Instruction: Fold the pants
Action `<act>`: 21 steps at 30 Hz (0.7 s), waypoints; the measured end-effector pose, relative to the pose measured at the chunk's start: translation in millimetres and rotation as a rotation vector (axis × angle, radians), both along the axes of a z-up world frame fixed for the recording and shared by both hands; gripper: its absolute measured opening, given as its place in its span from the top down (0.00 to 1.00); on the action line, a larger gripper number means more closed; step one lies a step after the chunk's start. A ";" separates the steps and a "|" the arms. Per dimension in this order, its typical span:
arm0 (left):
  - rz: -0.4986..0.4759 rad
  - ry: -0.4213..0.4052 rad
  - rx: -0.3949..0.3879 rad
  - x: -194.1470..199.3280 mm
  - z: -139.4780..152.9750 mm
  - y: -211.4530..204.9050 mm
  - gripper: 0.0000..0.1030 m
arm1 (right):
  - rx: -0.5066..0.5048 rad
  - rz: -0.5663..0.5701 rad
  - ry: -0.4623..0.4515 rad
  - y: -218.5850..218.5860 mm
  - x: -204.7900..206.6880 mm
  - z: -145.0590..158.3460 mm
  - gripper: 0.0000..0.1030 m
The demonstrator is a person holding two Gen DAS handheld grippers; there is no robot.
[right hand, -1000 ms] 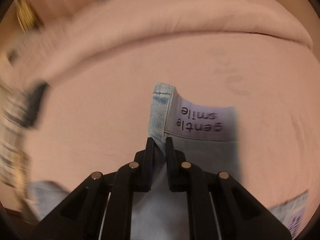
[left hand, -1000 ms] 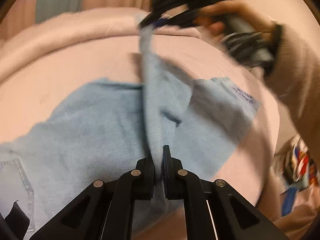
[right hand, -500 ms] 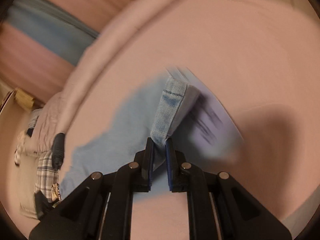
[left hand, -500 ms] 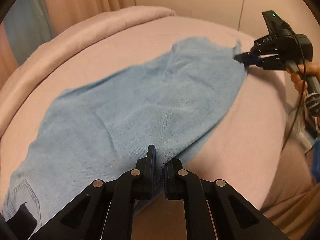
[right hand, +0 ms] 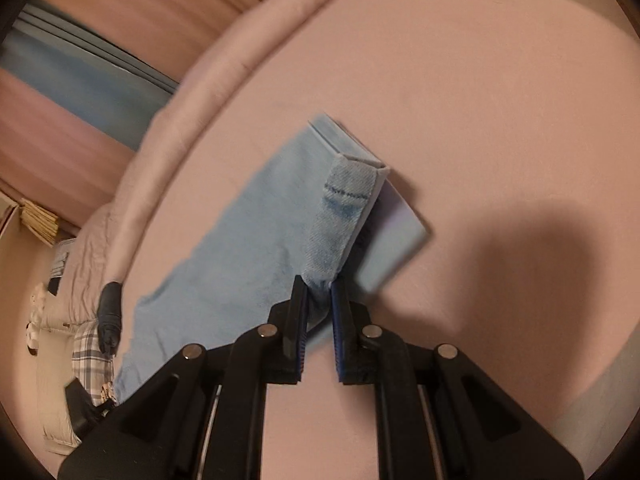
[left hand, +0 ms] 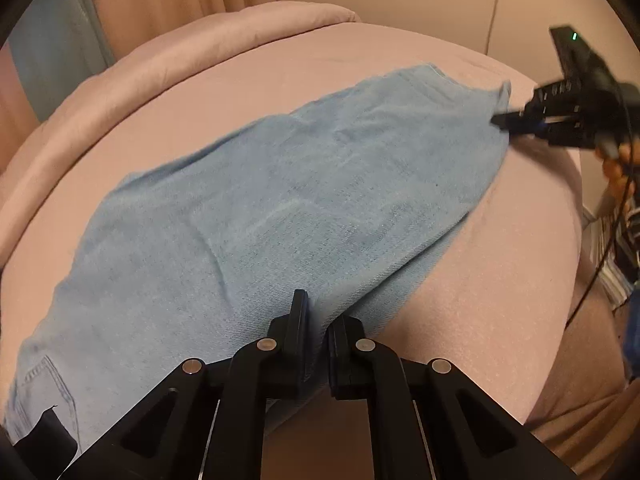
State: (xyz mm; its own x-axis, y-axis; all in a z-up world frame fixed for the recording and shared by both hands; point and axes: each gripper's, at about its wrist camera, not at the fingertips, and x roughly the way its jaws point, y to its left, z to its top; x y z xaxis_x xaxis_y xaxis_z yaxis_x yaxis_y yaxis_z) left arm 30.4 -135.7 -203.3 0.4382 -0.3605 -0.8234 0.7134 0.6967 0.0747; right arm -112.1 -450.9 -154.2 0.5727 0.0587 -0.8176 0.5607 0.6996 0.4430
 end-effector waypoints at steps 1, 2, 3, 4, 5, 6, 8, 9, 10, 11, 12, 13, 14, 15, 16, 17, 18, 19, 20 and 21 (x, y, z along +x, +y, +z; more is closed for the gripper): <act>-0.004 0.001 0.002 -0.2 1.0 0.6 0.94 | 0.008 0.017 0.025 -1.1 2.9 -8.3 0.88; -0.005 0.002 0.005 -0.6 3.1 0.5 0.94 | 0.016 0.018 0.026 -3.2 2.3 -7.9 0.88; -0.007 0.006 0.008 -1.8 5.6 1.9 0.94 | 0.030 0.023 0.033 -3.4 3.8 -3.7 0.85; -0.005 0.007 0.010 -2.0 7.6 3.8 0.94 | 0.025 0.019 0.044 -4.5 3.9 2.0 0.83; -0.004 0.010 0.005 -3.7 11.2 7.3 0.94 | 0.012 0.011 0.044 -6.7 1.7 8.2 0.80; -0.006 0.017 -0.014 -2.1 16.9 10.9 0.94 | -0.043 -0.016 0.051 -8.0 -1.6 18.9 0.71; -0.012 0.025 -0.074 -4.9 32.2 23.1 0.94 | -0.218 -0.074 0.082 -15.5 -12.4 40.8 0.58; -0.010 0.030 -0.099 -2.6 38.6 28.0 0.93 | -0.287 -0.084 0.067 -13.4 -13.3 51.8 0.58; -0.002 0.036 -0.123 1.9 44.3 32.5 0.92 | -0.321 -0.059 0.028 -9.1 -10.6 63.0 0.58; 0.018 0.031 -0.140 8.3 48.1 36.6 0.90 | -0.321 -0.022 -0.007 -8.4 -10.4 68.2 0.58; 0.042 0.024 -0.150 12.9 50.3 40.3 0.87 | -0.315 0.027 -0.037 -2.5 -4.5 70.8 0.58; 0.068 0.035 -0.176 19.8 51.8 44.7 0.86 | -0.310 0.072 -0.056 5.1 2.9 71.2 0.58; 0.080 0.068 -0.216 24.2 52.9 48.8 0.86 | -0.308 0.133 -0.067 14.9 12.4 68.2 0.58; 0.072 0.113 -0.255 26.0 53.2 51.9 0.86 | -0.303 0.183 -0.055 23.0 21.3 61.5 0.58; 0.039 0.155 -0.280 24.4 52.7 53.4 0.86 | -0.294 0.218 -0.039 28.9 27.6 54.7 0.59; 0.005 0.168 -0.274 19.6 52.5 53.4 0.86 | -0.288 0.256 -0.005 34.5 34.5 43.1 0.60; -0.011 0.156 -0.256 15.2 53.1 53.4 0.85 | -0.295 0.282 0.063 36.8 41.0 27.6 0.62; -0.030 0.155 -0.242 11.4 52.7 55.0 0.85 | -0.318 0.288 0.144 35.1 44.7 13.7 0.64; -0.044 0.179 -0.244 9.3 52.2 59.0 0.85 | -0.336 0.299 0.208 32.7 45.3 -0.3 0.76; -0.050 0.198 -0.256 8.5 52.8 63.9 0.85 | -0.351 0.305 0.198 29.5 43.2 -1.1 0.82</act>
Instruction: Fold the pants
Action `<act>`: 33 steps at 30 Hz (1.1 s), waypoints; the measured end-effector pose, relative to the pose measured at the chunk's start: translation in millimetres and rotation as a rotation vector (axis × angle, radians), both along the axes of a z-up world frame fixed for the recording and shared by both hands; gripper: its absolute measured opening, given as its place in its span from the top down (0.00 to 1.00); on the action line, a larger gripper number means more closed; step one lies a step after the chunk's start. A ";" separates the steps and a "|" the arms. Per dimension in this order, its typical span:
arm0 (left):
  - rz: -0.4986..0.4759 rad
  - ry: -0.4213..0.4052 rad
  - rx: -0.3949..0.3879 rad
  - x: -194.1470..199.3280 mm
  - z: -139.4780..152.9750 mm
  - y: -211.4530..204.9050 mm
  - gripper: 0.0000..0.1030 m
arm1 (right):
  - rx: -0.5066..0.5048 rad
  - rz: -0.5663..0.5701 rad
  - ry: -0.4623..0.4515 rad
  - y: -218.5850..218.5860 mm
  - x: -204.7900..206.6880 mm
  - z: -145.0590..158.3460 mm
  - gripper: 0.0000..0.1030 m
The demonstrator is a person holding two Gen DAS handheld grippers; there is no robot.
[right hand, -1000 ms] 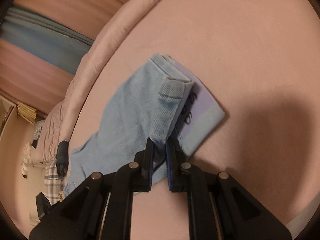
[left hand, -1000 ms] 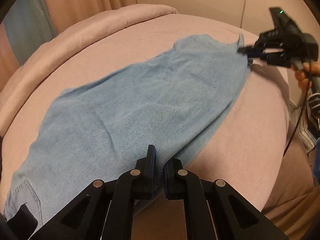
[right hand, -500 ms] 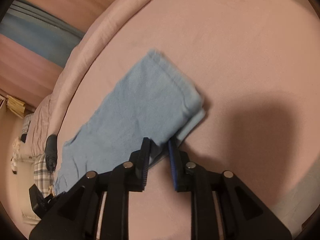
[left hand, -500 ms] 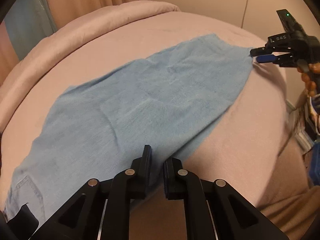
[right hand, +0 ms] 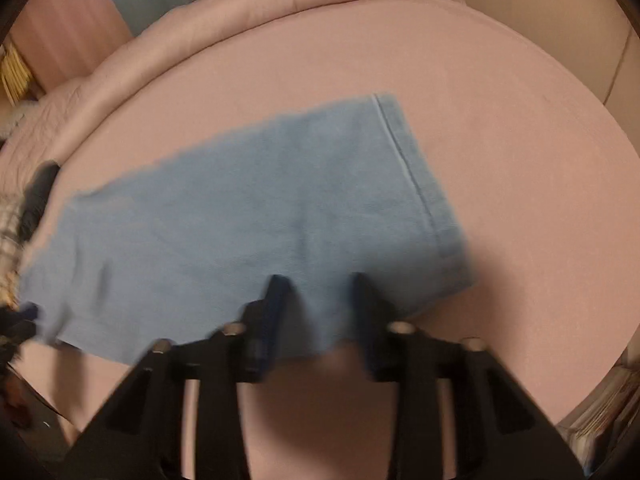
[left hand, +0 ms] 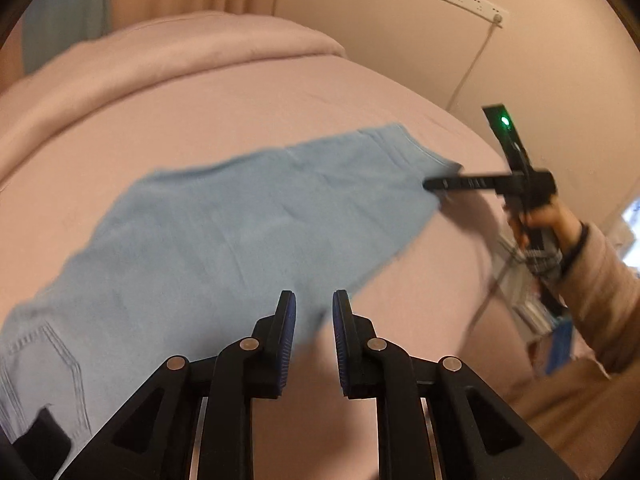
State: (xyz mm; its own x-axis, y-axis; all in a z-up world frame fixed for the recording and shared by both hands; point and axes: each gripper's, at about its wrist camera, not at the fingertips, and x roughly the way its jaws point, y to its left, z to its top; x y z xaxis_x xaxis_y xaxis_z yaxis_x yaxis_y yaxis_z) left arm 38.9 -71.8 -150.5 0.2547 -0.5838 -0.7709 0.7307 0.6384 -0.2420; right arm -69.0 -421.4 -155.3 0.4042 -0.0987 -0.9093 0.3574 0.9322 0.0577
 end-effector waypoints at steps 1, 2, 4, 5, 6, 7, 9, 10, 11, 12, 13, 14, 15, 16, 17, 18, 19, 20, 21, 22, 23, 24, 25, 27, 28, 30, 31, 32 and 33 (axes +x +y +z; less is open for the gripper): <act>0.002 0.007 -0.018 2.2 1.2 6.3 0.85 | 0.005 -0.007 0.002 -4.8 -1.4 2.5 0.85; 0.018 0.000 -0.023 6.5 2.9 10.6 0.85 | 0.023 -0.034 0.021 -13.3 -1.4 4.8 0.90; 0.096 -0.025 -0.021 21.4 4.1 14.4 0.85 | 0.068 -0.053 0.033 -17.7 -1.1 1.7 0.91; 0.132 -0.022 -0.040 29.9 2.8 13.9 0.85 | 0.075 -0.067 0.038 -19.1 0.9 3.6 0.88; 0.162 -0.012 -0.063 38.5 -1.2 11.8 0.85 | 0.063 -0.070 0.040 -16.4 3.6 6.9 0.80; 0.182 0.006 -0.082 46.2 -6.5 6.3 0.85 | 0.035 -0.062 0.034 -9.5 6.9 11.6 0.75; 0.161 0.049 -0.070 55.1 -23.8 -15.5 0.85 | 0.028 0.013 -0.028 34.0 22.9 31.2 0.68; 0.145 0.056 -0.040 52.1 -31.7 -24.2 0.85 | 0.066 0.071 -0.066 51.5 29.9 36.4 0.68; 0.107 0.068 0.001 48.1 -41.1 -35.5 0.85 | 0.105 0.133 -0.092 72.3 38.8 39.7 0.68; 0.068 0.079 0.040 40.9 -51.0 -45.6 0.85 | 0.137 0.191 -0.104 91.2 47.7 40.3 0.68; 0.040 0.089 0.081 32.5 -62.6 -52.7 0.85 | 0.172 0.276 -0.110 117.3 58.1 37.0 0.68; 0.033 0.053 0.082 23.0 -66.0 -52.4 0.85 | 0.192 0.325 -0.103 132.0 62.4 32.3 0.69; 0.022 0.019 0.064 15.4 -64.8 -48.6 0.85 | 0.208 0.381 -0.069 149.0 67.8 22.0 0.70; 0.014 0.023 0.058 12.0 -64.5 -43.8 0.85 | 0.218 0.439 -0.005 167.3 71.8 3.9 0.70; 0.015 0.061 0.041 11.7 -64.8 -34.8 0.85 | 0.225 0.454 0.052 174.9 76.0 -12.3 0.70; 0.021 0.088 0.018 12.4 -63.6 -26.4 0.85 | 0.234 0.464 0.129 180.5 73.7 -32.8 0.68; 0.017 0.134 -0.005 13.9 -61.1 -15.0 0.85 | 0.193 0.490 0.105 186.6 67.3 -37.3 0.68; 0.021 0.155 -0.007 16.7 -58.5 -8.3 0.85 | 0.145 0.556 0.080 195.3 63.7 -29.8 0.59; 0.037 0.149 0.006 20.0 -53.7 -1.4 0.85 | 0.126 0.626 0.111 202.5 63.6 -24.4 0.52; 0.048 0.129 0.015 24.1 -46.9 2.7 0.85 | 0.139 0.650 0.131 204.8 66.1 -19.5 0.50; 0.064 0.095 0.016 27.5 -38.1 9.2 0.85 | 0.206 0.646 0.163 201.6 77.0 -12.7 0.50; 0.086 0.063 0.010 35.5 -29.3 14.4 0.85 | 0.259 0.630 0.166 197.5 83.0 -9.2 0.50; 0.122 0.020 -0.001 45.1 -16.8 18.1 0.85 | 0.327 0.601 0.141 191.9 97.5 -3.4 0.50; 0.205 -0.045 -0.020 65.6 -2.5 27.7 0.85 | 0.391 0.562 0.067 186.3 133.2 11.7 0.50; 0.235 -0.049 -0.025 73.8 -1.4 32.1 0.85 | 0.413 0.551 0.020 185.8 151.1 19.4 0.50; 0.289 -0.030 -0.034 93.5 -7.6 35.0 0.85 | 0.486 0.566 -0.059 191.4 178.9 29.3 0.50; 0.304 -0.010 -0.021 102.0 -15.9 32.1 0.85 | 0.527 0.563 -0.056 195.6 205.9 26.4 0.50; 0.302 -0.005 -0.004 104.8 -22.6 27.6 0.85 | 0.550 0.565 -0.033 197.4 218.9 18.9 0.50; 0.299 0.003 0.022 106.2 -31.4 24.0 0.85 | 0.560 0.556 -0.004 204.6 243.0 6.7 0.50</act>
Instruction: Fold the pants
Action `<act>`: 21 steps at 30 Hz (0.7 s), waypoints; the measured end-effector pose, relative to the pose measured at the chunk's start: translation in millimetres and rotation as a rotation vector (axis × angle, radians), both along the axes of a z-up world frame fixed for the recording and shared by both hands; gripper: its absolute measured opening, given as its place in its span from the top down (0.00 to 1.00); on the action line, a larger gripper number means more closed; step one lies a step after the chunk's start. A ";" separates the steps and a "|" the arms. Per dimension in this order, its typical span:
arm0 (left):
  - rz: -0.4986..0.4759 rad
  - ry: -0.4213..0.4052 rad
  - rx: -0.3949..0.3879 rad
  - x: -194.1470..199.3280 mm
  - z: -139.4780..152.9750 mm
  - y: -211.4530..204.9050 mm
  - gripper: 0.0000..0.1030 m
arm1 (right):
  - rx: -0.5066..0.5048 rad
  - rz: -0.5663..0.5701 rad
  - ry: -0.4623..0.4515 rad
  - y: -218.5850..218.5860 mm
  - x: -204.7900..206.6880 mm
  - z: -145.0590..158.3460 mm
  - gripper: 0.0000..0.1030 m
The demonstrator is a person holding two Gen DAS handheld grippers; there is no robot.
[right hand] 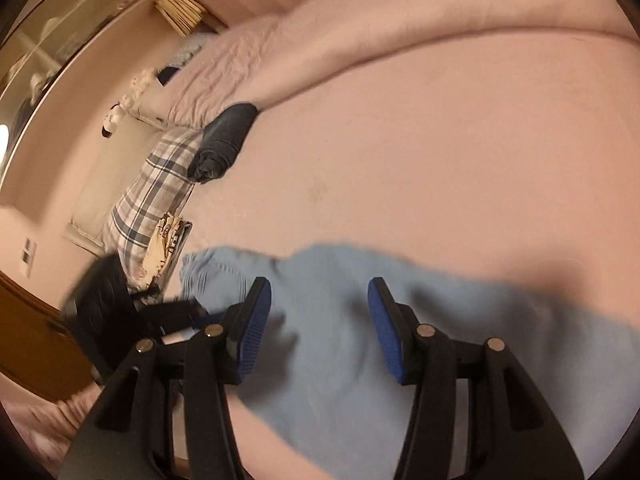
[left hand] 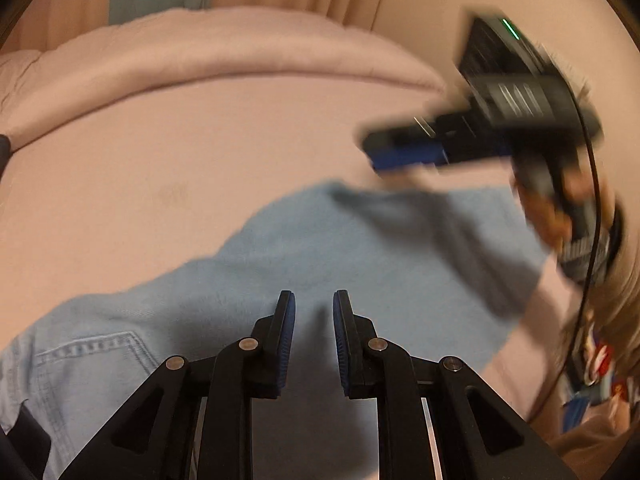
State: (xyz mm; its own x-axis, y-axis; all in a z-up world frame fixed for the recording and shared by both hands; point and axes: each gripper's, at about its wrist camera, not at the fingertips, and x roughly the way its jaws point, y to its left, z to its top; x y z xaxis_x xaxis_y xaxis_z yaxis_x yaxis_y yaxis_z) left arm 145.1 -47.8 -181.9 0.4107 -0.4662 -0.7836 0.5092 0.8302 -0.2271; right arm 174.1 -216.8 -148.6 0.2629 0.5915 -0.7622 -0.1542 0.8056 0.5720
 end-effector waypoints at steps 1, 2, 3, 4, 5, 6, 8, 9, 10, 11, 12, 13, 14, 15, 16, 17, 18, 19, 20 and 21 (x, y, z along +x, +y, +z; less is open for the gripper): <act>-0.001 0.028 0.028 0.6 -11.9 -1.8 0.85 | -0.013 -0.004 0.027 6.2 22.2 -10.6 0.50; 0.000 0.061 0.049 1.4 -24.8 -4.6 0.85 | -0.006 0.012 0.073 12.3 45.5 -24.3 0.50; 0.003 0.046 0.050 -2.1 -34.4 -6.1 0.85 | 0.006 0.018 0.102 8.9 44.8 -32.1 0.50; -0.002 -0.005 0.038 -7.7 -34.5 -6.2 0.85 | 0.017 0.023 0.143 12.3 45.9 -43.0 0.50; -0.011 -0.027 0.039 -10.8 -35.2 -7.1 0.85 | 0.026 0.034 0.198 15.2 51.4 -55.9 0.50; -0.013 -0.039 0.034 -12.0 -35.9 -7.1 0.84 | 0.033 0.045 0.226 12.6 37.0 -62.7 0.50; 0.002 -0.022 -0.003 -9.2 -36.9 -5.3 0.84 | 0.061 0.086 0.270 9.0 18.8 -66.4 0.52; 0.007 -0.016 -0.015 -7.8 -37.7 -4.1 0.84 | 0.086 0.118 0.277 9.0 8.9 -63.3 0.53; 0.013 -0.015 -0.022 -6.2 -37.6 -4.7 0.84 | 0.094 0.161 0.268 13.0 -4.7 -52.2 0.53; 0.013 -0.019 -0.025 -5.9 -38.2 -4.6 0.84 | 0.092 0.189 0.260 12.6 -14.7 -46.9 0.53; 0.013 -0.027 -0.024 1.8 -38.4 -1.9 0.84 | 0.091 0.231 0.246 14.0 -27.8 -38.3 0.54; 0.013 -0.034 -0.019 1.7 -38.3 -3.8 0.84 | 0.093 0.255 0.233 18.5 -33.0 -36.9 0.55; 0.013 -0.039 -0.010 1.3 -37.9 -4.9 0.84 | 0.086 0.287 0.219 19.8 -45.2 -33.2 0.56; 0.011 -0.041 -0.006 -1.7 -39.9 -4.1 0.84 | 0.060 0.310 0.203 23.3 -54.0 -28.5 0.56; 0.011 -0.040 -0.006 -1.4 -40.9 -8.0 0.84 | 0.032 0.330 0.179 24.2 -64.6 -21.8 0.55; 0.011 -0.038 -0.009 -1.1 -41.9 -9.9 0.84 | 0.023 0.331 0.174 22.8 -71.4 -21.4 0.54; 0.011 -0.037 -0.009 -1.1 -42.4 -8.4 0.84 | 0.025 0.326 0.176 23.7 -75.7 -23.2 0.54; 0.011 -0.038 -0.006 -0.2 -41.7 -7.1 0.84 | 0.032 0.321 0.187 21.3 -79.4 -25.0 0.55; 0.010 -0.042 -0.003 0.6 -38.1 6.6 0.84 | 0.026 0.314 0.212 20.1 -83.6 -28.3 0.55; 0.010 -0.046 0.002 2.2 -38.7 13.3 0.84 | 0.011 0.315 0.217 21.6 -88.3 -28.4 0.55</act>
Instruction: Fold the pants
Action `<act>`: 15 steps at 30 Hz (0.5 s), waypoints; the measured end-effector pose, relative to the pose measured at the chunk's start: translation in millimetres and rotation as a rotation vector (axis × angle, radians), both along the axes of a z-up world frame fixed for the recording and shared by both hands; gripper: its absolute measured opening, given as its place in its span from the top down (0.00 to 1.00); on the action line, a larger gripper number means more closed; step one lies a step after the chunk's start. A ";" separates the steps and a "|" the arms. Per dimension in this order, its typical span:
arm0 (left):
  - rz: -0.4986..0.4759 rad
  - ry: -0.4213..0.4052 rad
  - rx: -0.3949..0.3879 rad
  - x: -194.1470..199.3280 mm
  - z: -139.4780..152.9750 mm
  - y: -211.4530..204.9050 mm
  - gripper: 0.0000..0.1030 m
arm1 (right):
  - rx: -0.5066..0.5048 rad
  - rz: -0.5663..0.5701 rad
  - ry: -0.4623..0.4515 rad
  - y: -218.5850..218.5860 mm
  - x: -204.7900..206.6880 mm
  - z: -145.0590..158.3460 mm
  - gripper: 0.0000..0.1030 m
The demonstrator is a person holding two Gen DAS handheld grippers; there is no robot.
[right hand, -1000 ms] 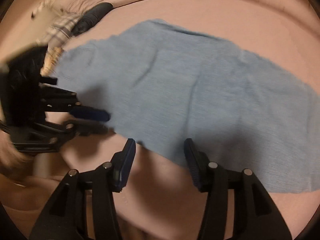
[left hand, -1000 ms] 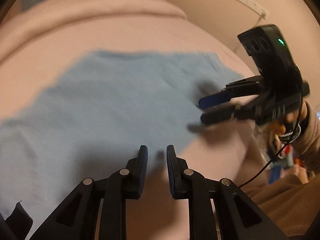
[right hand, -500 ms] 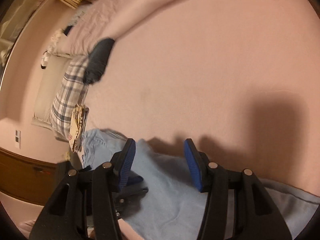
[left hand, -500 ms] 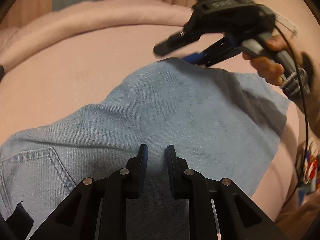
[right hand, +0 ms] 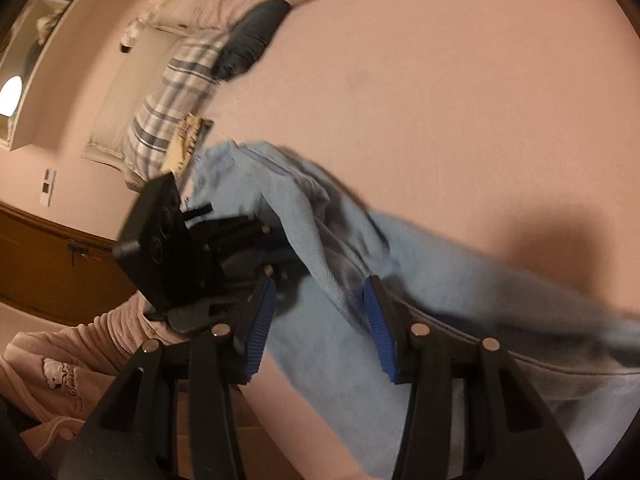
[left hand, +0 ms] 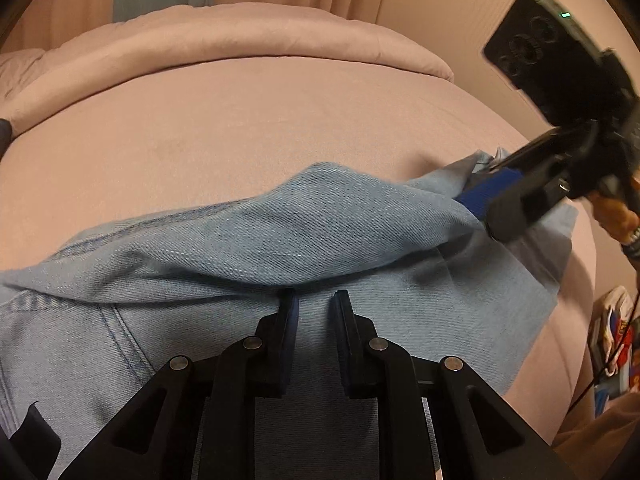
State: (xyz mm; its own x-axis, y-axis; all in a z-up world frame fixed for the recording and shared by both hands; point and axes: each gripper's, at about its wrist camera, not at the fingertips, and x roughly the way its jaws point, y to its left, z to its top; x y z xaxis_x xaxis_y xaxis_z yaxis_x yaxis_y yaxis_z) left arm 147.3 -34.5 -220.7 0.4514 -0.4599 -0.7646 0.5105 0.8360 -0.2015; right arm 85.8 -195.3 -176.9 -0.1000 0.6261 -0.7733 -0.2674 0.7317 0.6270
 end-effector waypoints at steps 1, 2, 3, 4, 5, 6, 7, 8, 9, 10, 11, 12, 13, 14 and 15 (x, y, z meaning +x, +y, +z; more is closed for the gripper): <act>0.000 -0.005 0.006 -0.4 -1.2 -0.8 0.84 | -0.018 0.000 -0.015 0.6 -5.5 3.4 0.55; 0.001 -0.011 0.011 -0.5 -2.2 -1.9 0.84 | -0.024 0.008 -0.028 2.1 -10.5 7.4 0.54; 0.001 -0.014 0.015 -0.5 -3.7 -2.0 0.84 | -0.013 0.024 -0.050 10.2 -15.6 12.9 0.54; 0.001 -0.017 0.018 -0.6 -4.0 -2.1 0.84 | 0.006 0.043 -0.068 14.3 -21.2 17.5 0.53; 0.000 -0.019 0.018 -2.7 -5.5 2.8 0.84 | 0.011 0.047 -0.060 14.5 -24.7 16.0 0.53; 0.000 -0.019 0.018 -3.3 -6.0 3.1 0.84 | 0.007 0.055 -0.047 15.9 -25.4 12.7 0.54; 0.002 -0.020 0.019 -2.7 -5.9 3.1 0.84 | -0.010 0.059 -0.035 16.4 -23.2 6.1 0.53; 0.004 -0.022 0.021 -3.3 -6.6 3.5 0.84 | -0.013 0.044 -0.016 20.0 -18.2 -0.8 0.53; 0.004 -0.025 0.024 -4.7 -7.1 3.4 0.84 | 0.019 0.010 0.038 16.5 -10.9 -12.5 0.53; 0.005 -0.027 0.027 -4.2 -7.5 2.6 0.84 | 0.049 -0.019 0.081 16.0 -4.5 -20.0 0.53; 0.007 -0.028 0.028 -4.9 -7.8 1.9 0.84 | 0.067 -0.064 0.111 12.6 4.3 -26.7 0.53; 0.007 -0.029 0.029 -5.6 -8.1 2.5 0.84 | 0.072 -0.096 0.115 11.6 11.6 -26.8 0.53; 0.006 -0.029 0.028 -8.8 -8.1 4.1 0.84 | 0.107 -0.120 0.107 9.0 17.0 -21.5 0.53; 0.005 -0.028 0.026 -9.9 -8.3 5.1 0.84 | 0.163 -0.131 0.073 6.7 21.2 -9.7 0.53; 0.005 -0.024 0.022 -9.0 -8.6 5.9 0.84 | 0.191 -0.141 0.019 3.8 25.5 3.9 0.51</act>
State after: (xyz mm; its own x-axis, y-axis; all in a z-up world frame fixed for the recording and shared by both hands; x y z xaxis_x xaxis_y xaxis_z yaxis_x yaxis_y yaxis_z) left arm 138.3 -28.6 -229.3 0.4717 -0.4410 -0.7635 0.5111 0.8424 -0.1708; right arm 111.3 -191.5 -173.0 -0.0150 0.7696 -0.6383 -0.1578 0.6286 0.7616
